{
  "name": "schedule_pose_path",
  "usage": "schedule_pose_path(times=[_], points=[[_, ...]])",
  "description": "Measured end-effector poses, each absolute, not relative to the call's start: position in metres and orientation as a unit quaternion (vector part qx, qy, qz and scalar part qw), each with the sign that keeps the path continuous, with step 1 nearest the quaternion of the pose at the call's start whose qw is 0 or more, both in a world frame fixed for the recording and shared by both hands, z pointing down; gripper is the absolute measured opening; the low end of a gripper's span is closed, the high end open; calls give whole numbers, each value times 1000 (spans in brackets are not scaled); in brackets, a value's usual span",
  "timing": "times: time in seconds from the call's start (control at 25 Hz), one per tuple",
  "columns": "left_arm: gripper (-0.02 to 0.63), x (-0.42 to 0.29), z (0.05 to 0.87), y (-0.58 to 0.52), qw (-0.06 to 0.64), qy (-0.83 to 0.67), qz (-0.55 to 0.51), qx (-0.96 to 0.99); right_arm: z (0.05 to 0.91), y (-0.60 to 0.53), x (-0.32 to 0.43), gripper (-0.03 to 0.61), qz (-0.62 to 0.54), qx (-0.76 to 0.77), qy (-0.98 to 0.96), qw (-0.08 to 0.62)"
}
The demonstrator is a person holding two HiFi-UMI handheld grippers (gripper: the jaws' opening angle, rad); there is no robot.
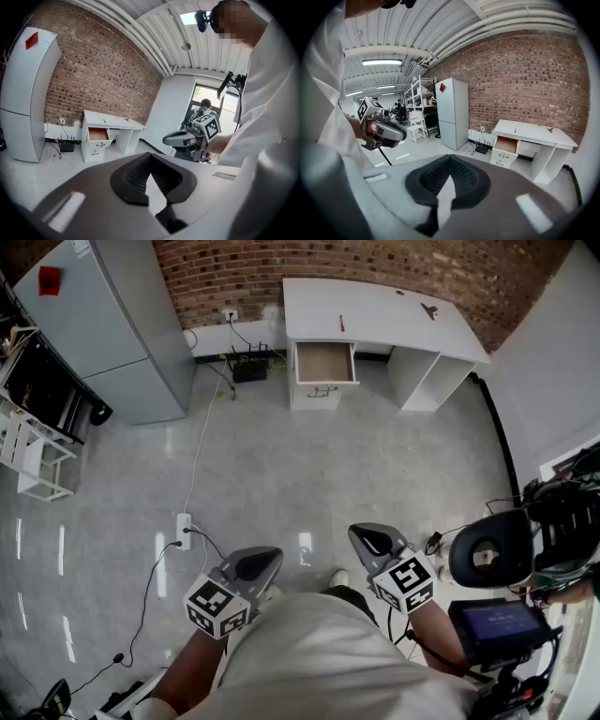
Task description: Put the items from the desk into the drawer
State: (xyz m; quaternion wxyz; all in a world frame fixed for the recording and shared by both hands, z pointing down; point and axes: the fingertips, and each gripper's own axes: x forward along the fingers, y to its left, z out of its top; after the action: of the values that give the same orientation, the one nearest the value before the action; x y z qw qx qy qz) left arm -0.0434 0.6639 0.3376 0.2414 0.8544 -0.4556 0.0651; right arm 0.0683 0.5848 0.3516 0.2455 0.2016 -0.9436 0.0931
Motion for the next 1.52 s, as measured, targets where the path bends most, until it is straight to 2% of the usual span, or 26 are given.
schedule_pose_path(times=[0.44,0.68,1.08,1.52], points=[[7,-76,369,631,264,-432,75,859,367,550,48,2,115,227,-933,256],[8,-62,369,510,261,-435,68,859,369,435,51,2,101,218,-938,248],[46,-7,357,311,234,-442,72,863,380,263,113,34,95,239,-939,228],[60,-30,393,139,256,-424,85,864,406,133,95,48,125,273,-923,239]])
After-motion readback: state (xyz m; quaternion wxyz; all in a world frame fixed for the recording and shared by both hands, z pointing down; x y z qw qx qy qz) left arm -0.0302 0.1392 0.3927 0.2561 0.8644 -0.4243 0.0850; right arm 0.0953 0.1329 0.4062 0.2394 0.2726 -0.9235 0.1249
